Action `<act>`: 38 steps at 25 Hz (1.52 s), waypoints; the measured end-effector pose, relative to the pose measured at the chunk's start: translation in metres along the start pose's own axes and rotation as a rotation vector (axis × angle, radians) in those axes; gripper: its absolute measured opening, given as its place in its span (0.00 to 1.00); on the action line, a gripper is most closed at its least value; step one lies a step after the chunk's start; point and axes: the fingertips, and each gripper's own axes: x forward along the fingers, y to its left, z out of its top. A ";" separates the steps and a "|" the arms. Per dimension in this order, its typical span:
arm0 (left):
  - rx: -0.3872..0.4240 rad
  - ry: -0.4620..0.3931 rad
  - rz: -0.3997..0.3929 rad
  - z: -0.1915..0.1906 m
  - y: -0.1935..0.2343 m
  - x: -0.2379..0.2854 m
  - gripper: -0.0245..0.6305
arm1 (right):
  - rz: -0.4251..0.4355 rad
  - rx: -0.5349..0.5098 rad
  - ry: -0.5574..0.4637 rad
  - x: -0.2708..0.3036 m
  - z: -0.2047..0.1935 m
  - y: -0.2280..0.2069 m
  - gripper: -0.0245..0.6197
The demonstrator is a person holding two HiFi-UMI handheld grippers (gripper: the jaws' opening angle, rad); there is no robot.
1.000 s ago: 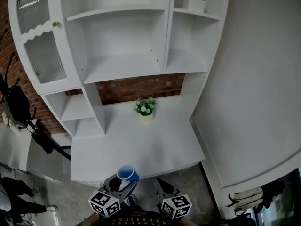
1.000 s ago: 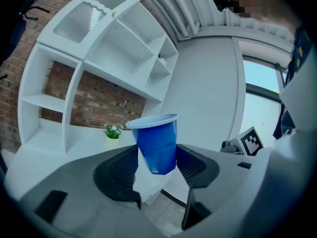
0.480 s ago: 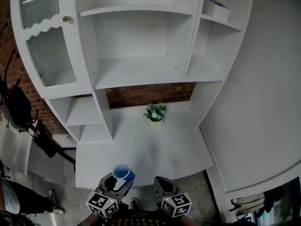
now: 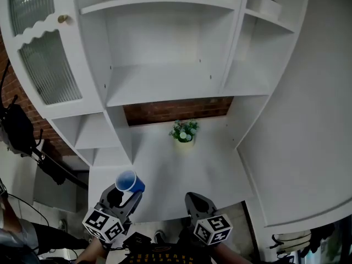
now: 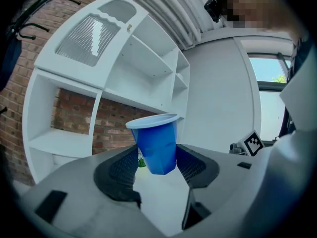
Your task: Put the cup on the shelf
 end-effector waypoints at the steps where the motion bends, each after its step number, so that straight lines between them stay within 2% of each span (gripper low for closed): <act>1: 0.019 -0.006 0.006 0.009 0.002 0.005 0.41 | 0.009 -0.001 -0.009 0.005 0.008 -0.006 0.05; 8: 0.174 -0.064 0.076 0.088 0.021 0.043 0.41 | 0.098 -0.075 -0.099 0.040 0.092 -0.028 0.05; 14: 0.256 -0.134 0.062 0.157 0.025 0.078 0.41 | 0.160 -0.161 -0.175 0.064 0.154 -0.033 0.05; 17: 0.308 -0.170 0.086 0.192 0.033 0.094 0.41 | 0.175 -0.209 -0.216 0.073 0.183 -0.034 0.05; 23: 0.369 -0.212 0.135 0.243 0.052 0.124 0.41 | 0.220 -0.212 -0.299 0.083 0.233 -0.029 0.05; 26: 0.401 -0.182 0.148 0.254 0.058 0.145 0.41 | 0.248 -0.221 -0.330 0.085 0.251 -0.019 0.05; 29: 0.418 -0.114 0.148 0.251 0.068 0.172 0.41 | 0.282 -0.221 -0.350 0.087 0.260 -0.006 0.05; 35: 0.308 0.073 0.141 0.225 0.102 0.226 0.41 | 0.325 -0.211 -0.361 0.087 0.262 0.008 0.05; 38: 0.300 0.136 0.165 0.220 0.112 0.237 0.41 | 0.324 -0.206 -0.361 0.085 0.261 0.005 0.05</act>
